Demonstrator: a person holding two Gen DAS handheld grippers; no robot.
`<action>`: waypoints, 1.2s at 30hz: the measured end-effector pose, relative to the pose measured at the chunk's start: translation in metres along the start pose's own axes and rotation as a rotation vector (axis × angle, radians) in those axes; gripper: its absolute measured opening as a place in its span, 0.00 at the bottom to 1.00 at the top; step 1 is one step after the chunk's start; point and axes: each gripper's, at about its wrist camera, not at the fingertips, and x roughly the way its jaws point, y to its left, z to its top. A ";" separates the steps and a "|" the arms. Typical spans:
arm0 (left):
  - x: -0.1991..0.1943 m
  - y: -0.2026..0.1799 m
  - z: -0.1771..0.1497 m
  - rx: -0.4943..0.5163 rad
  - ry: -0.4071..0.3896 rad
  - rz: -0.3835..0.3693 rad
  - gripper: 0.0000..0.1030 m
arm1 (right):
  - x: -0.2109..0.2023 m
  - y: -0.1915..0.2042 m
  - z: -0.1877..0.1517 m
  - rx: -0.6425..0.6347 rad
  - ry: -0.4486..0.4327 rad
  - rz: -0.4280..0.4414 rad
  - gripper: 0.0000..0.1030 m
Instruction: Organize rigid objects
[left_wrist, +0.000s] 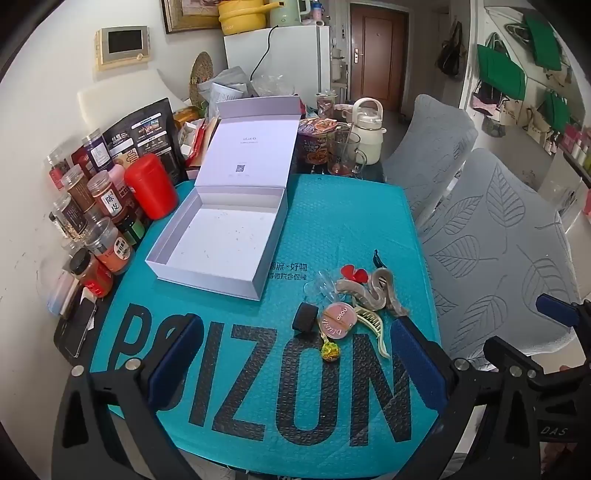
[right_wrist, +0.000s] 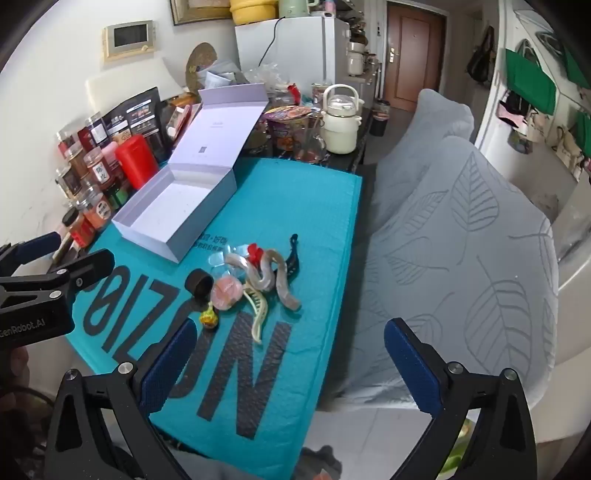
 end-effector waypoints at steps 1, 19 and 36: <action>0.000 0.000 0.000 -0.001 -0.001 0.000 1.00 | 0.000 0.000 0.000 -0.002 -0.001 -0.004 1.00; -0.002 0.004 -0.005 -0.024 0.007 -0.011 1.00 | -0.001 0.001 0.001 -0.022 0.001 0.000 1.00; 0.000 0.009 -0.008 -0.039 0.017 -0.007 1.00 | -0.001 0.005 0.002 -0.043 0.002 0.007 1.00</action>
